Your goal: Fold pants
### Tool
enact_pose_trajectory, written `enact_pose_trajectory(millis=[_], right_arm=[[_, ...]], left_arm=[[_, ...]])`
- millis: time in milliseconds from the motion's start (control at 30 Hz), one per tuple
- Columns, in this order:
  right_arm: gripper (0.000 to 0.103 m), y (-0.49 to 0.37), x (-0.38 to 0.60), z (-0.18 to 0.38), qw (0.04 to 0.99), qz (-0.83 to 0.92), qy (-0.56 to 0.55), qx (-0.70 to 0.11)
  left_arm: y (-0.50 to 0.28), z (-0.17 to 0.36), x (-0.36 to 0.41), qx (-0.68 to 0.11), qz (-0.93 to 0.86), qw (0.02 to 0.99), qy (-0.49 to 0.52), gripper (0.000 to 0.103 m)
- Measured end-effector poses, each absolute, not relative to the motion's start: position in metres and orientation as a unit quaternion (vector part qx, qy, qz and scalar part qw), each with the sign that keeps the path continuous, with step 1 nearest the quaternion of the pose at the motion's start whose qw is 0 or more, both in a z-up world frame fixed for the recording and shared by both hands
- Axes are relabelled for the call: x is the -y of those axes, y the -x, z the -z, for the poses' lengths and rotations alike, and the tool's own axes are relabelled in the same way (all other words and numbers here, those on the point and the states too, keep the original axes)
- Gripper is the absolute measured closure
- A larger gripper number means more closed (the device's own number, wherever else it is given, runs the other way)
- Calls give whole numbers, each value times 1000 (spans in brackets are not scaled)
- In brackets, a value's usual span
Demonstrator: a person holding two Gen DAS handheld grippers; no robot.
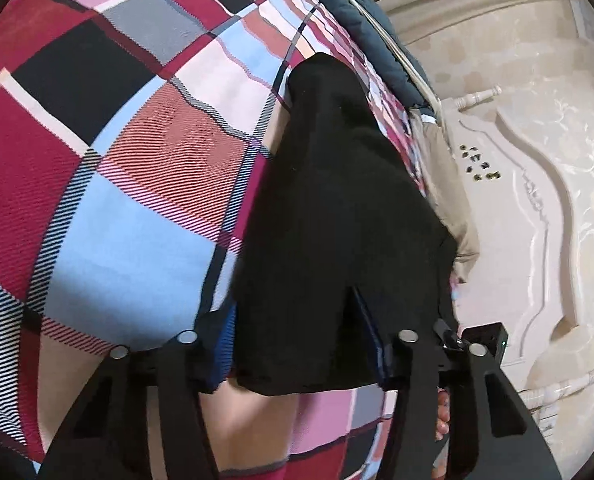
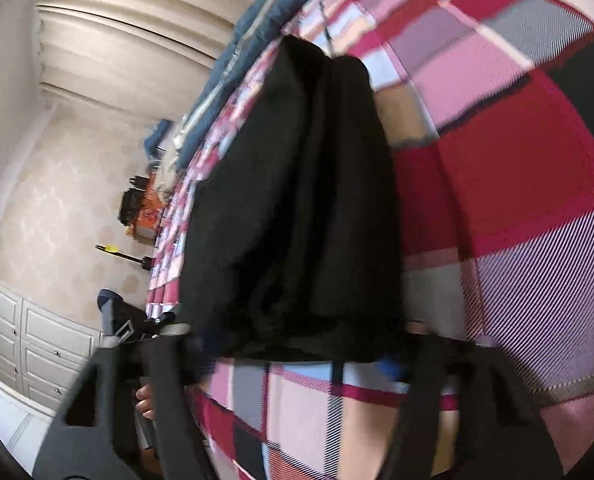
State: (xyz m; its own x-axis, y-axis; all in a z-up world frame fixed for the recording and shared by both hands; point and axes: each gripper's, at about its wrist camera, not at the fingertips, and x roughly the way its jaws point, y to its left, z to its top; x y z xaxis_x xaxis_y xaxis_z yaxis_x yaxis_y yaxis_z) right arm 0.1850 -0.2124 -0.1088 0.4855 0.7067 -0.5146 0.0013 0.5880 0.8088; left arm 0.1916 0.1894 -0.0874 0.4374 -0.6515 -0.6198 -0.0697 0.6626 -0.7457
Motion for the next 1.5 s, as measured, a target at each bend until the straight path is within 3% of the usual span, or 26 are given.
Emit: enact_pose_trajectory(millis=[100,300,600,667,800,900,967,1100,1500], right_arm=[[63,-181,219,107,757,-241,-417,-443],[67,-175,228,103,743,-252,-444,-433],[67,-165,235,108,740,-251,-443,-440],[66,-166,235,110,739,-248,-442,-443],[61,-171,236,114,733,-248,-448,-448],[59,-172,236,119,729,-248,-456,-447],[59,-172,237,120,728,-250,-459,-444],[63,-165,237,118,730,-250,-460,-439],[66,-141,240,114,728,-259,-457,-440]], left_arm=[[-188,82,-185,-491,178,778,349,60],[-177,61,-176,-477,163,804,315,66],[-168,59,-170,-476,176,803,313,67],[-171,63,-172,-473,179,800,322,62],[-181,83,-180,-480,196,772,367,36],[-183,86,-181,-468,213,774,369,34],[-184,85,-176,-471,210,784,347,53],[-181,83,-175,-473,197,786,346,64],[-156,70,-173,-475,180,797,327,67]])
